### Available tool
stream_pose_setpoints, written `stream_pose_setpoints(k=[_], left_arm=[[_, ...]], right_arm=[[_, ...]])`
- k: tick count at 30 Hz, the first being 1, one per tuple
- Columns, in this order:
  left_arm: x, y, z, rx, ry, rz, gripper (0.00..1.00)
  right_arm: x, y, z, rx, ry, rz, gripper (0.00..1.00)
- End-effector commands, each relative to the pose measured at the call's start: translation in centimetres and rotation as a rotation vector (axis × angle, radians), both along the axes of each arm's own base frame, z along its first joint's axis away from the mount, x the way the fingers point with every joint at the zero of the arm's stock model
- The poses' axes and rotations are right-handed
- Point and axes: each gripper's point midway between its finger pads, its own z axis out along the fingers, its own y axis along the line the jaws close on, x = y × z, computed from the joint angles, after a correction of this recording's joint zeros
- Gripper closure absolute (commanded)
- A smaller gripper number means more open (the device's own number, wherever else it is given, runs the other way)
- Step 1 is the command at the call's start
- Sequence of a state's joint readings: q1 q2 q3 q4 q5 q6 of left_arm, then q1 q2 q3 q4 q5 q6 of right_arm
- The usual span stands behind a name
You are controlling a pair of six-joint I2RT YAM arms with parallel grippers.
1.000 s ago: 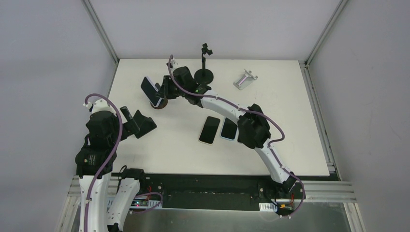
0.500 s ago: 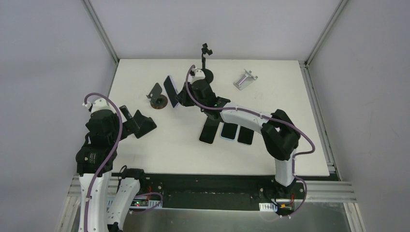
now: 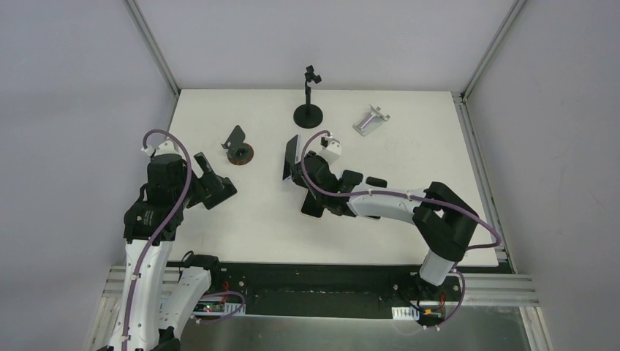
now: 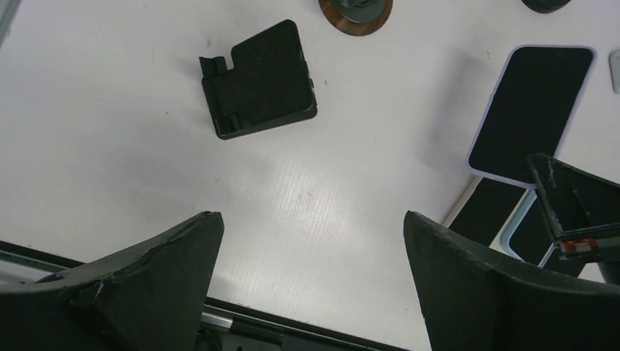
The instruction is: Remove the phone from the phone stand
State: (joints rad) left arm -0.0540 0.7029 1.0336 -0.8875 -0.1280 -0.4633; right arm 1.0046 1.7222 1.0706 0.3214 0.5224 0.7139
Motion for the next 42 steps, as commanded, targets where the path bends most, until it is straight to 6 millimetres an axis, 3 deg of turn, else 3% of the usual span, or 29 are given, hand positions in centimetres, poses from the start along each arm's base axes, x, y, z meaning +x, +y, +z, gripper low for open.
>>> stream_pose_setpoints(k=[1,7,13,16,22,26,34,39,42], left_arm=[[0.2,-1.2,-0.6,-0.053,-0.009,-0.021,0.01],[0.1,-1.6,-1.1,-0.064,0.002,-0.038,0.01],[0.6,-2.2,-1.5,-0.075,0.023,-0.069,0.01],[0.7,-2.3,-1.6,-0.072,0.029,-0.079,0.01],[1.1,-2.8,-2.9,-0.059,0.062,-0.095,0.01],[1.7,-3.5,-3.4,0.006,0.070,-0.129,0.01],[3.3,-6.0,-4.3,0.037,0.101,-0.225,0.00],[3.8,-6.4,-4.8,0.059,0.105,-0.240,0.00],[4.0,-5.4,-5.1,0.101,0.111,-0.191,0.00]], right_arm=[[0.1,0.0,0.8,0.156,0.019,-0.190,1.00],[-2.5,1.4,-2.5,0.158,0.110,-0.186,1.00],[-6.6,2.0,-5.3,0.129,0.175,-0.176,0.98],[-8.0,2.1,-6.9,0.124,0.218,-0.158,0.90],[-9.3,1.5,-9.7,0.094,0.290,-0.147,0.57],[-9.4,1.1,-9.7,0.049,0.268,-0.119,0.45],[-10.6,0.5,-7.4,-0.071,0.236,0.021,0.18],[-11.9,-1.5,-5.8,-0.125,0.222,0.087,0.15],[-12.8,-2.3,-4.2,-0.183,0.212,0.198,0.15]])
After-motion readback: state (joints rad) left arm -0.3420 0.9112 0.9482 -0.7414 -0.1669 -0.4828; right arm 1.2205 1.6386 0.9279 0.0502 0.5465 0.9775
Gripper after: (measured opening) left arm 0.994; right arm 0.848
